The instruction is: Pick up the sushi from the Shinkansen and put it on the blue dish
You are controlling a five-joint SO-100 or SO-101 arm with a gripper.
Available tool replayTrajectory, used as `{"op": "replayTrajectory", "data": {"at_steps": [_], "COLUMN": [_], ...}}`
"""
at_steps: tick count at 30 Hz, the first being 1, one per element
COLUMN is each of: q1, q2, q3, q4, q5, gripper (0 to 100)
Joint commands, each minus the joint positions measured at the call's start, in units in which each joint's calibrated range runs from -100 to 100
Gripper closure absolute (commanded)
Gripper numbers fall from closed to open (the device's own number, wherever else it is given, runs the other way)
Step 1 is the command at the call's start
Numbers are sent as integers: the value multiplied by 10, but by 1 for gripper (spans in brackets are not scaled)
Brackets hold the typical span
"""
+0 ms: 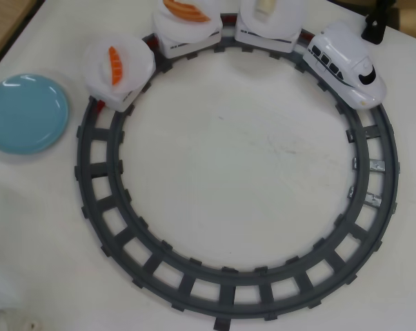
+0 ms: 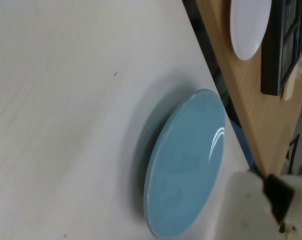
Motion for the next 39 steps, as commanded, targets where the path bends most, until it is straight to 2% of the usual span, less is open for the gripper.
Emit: {"op": "replayTrajectory", "data": {"at_steps": [1, 14, 18, 21, 39], "q1": [4, 24, 71, 79, 77], "q2": [-3, -2, -2, -2, -1], "q3": [-3, -7, -10, -10, -10], "q4": [-12, -12, -6, -5, -4], "q5": [1, -1, -5, -32, -31], "gripper": [97, 96, 85, 77, 78]}}
